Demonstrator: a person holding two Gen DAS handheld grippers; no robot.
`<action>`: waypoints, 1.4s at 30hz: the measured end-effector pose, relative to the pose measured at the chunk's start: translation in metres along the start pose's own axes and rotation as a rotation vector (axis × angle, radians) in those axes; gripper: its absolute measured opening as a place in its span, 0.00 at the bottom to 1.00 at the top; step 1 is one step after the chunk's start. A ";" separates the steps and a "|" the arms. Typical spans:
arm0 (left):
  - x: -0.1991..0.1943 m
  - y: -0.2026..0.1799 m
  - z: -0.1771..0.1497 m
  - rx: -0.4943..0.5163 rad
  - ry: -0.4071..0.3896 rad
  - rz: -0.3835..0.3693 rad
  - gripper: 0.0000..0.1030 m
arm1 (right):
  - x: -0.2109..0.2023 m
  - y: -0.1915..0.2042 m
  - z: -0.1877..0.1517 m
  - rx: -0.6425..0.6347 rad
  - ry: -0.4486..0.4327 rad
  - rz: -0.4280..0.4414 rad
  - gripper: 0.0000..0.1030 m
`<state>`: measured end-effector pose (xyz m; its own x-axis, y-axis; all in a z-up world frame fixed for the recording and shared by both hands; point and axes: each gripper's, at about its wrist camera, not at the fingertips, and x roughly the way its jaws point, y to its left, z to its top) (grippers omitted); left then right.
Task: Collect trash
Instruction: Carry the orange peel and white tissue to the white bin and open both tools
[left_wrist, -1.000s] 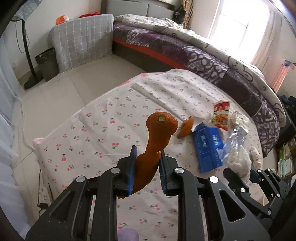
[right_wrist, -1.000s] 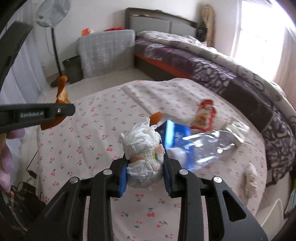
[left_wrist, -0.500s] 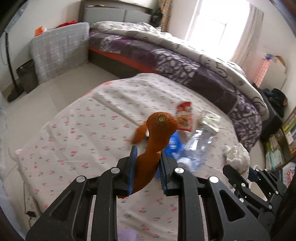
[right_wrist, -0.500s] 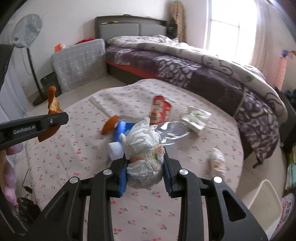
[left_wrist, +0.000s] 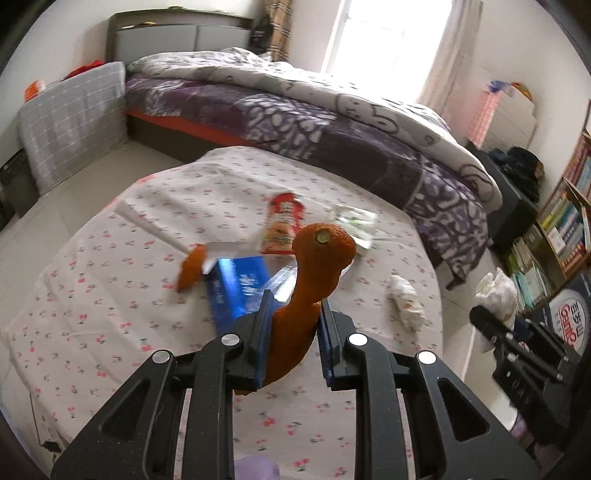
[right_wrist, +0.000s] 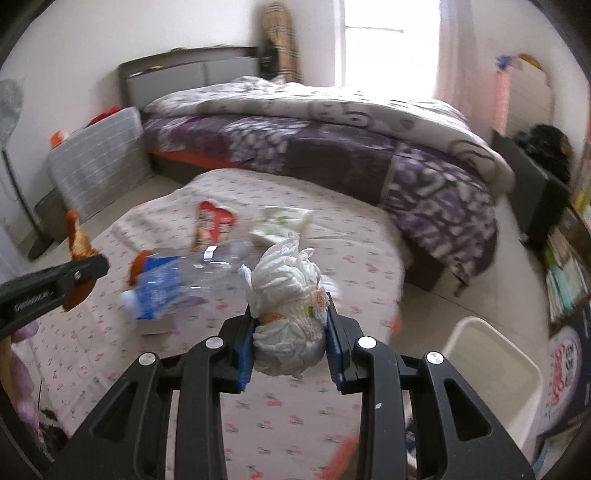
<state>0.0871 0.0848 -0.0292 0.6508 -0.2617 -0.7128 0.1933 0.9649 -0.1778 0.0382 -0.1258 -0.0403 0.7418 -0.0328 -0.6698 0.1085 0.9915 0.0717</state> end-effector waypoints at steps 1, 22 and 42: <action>0.002 -0.005 -0.001 0.007 0.002 -0.006 0.21 | -0.001 -0.008 -0.001 0.017 0.003 -0.012 0.31; 0.029 -0.127 -0.028 0.213 0.055 -0.147 0.21 | -0.015 -0.162 -0.036 0.321 0.116 -0.288 0.46; 0.052 -0.261 -0.072 0.397 0.152 -0.341 0.21 | -0.070 -0.253 -0.048 0.599 -0.001 -0.393 0.82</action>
<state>0.0178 -0.1794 -0.0687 0.3951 -0.5234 -0.7549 0.6564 0.7358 -0.1665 -0.0728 -0.3681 -0.0475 0.5740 -0.3740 -0.7284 0.7125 0.6666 0.2192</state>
